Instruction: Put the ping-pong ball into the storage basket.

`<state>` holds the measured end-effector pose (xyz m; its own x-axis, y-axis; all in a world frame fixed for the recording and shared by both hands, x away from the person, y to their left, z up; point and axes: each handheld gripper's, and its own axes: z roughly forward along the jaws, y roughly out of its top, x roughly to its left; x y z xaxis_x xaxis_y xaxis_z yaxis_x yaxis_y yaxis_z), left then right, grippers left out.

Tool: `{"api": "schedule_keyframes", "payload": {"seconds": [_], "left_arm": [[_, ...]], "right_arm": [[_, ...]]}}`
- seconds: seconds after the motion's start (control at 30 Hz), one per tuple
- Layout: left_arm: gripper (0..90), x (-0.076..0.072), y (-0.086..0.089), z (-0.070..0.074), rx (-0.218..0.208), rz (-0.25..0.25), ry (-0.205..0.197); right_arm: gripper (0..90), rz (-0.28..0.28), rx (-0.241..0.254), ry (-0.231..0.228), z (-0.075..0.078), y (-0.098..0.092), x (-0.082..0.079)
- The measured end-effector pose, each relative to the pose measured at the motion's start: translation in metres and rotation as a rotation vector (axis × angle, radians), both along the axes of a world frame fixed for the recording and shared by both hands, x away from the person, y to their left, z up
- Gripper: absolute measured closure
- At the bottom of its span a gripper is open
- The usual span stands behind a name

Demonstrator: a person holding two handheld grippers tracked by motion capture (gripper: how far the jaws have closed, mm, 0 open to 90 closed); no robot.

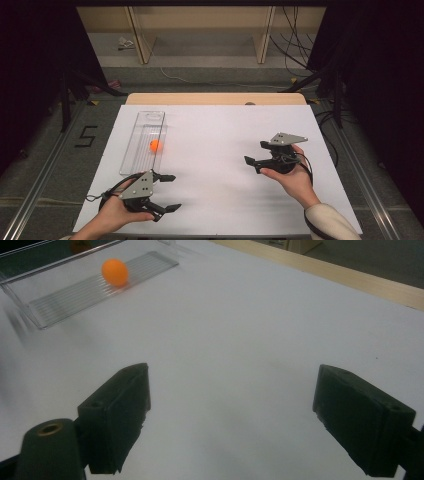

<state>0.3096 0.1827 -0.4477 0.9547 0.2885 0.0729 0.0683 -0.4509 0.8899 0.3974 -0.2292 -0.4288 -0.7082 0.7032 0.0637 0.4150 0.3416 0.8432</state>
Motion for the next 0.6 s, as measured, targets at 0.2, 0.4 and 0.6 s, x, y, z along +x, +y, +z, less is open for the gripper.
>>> {"api": "schedule_keyframes", "payload": {"seconds": [0.2, 0.4, 0.6], "left_arm": [[18.1, 0.0, 0.0, 0.0, -0.001, 0.001, -0.001], [18.1, 0.0, 0.0, 0.0, -0.001, 0.001, -0.002], [18.1, 0.0, 0.0, 0.0, -0.001, 0.002, -0.002]], "right_arm": [[16.2, -0.015, 0.004, 0.0, 0.0, -0.009, -0.006], [16.2, -0.034, 0.015, -0.003, 0.001, -0.018, -0.012], [16.2, -0.042, 0.016, -0.001, 0.001, -0.025, -0.018]]}}
